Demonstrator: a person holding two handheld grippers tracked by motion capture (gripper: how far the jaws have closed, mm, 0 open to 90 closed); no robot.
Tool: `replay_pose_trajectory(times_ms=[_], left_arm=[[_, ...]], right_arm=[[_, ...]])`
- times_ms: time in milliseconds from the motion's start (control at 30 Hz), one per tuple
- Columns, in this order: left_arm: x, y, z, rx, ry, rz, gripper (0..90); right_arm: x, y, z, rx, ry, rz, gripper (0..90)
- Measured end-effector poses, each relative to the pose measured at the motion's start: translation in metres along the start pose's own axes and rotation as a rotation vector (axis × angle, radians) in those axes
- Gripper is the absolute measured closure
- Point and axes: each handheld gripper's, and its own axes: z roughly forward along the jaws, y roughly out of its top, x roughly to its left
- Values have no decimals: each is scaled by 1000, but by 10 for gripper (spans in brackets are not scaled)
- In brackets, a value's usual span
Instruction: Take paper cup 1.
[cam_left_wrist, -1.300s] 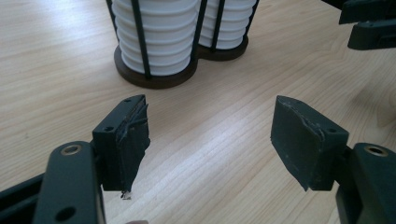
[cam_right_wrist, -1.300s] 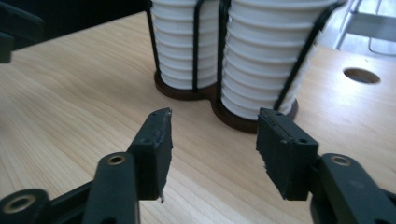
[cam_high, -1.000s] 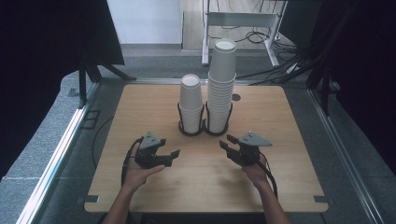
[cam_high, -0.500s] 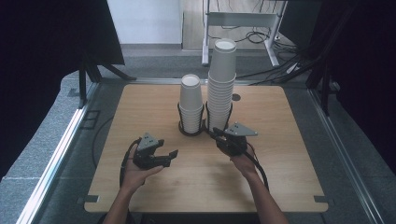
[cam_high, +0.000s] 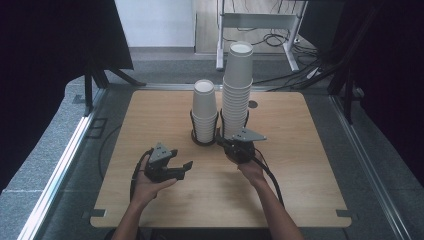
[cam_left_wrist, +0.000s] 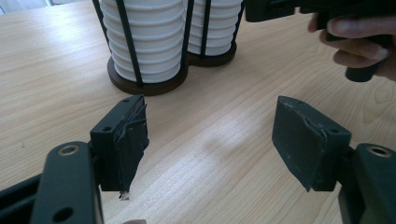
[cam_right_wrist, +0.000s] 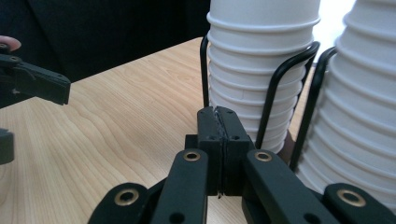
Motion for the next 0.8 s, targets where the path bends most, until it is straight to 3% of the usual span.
replay_pose_trajectory(times_ms=[267,533,667,800], left_arm=[[-1,-2,4,20,-10,0,263],[1,-3,4,21,-3,-3,255],[1,-4,3,10,-20,-3,253],[1,-4,4,15,-26,0,250]], right_arm=[[5,4,15,-8,13,19,891],[12,14,28,-15,27,-7,895],[9,20,37,-23,11,-7,895],[0,23,46,-31,1,23,895]])
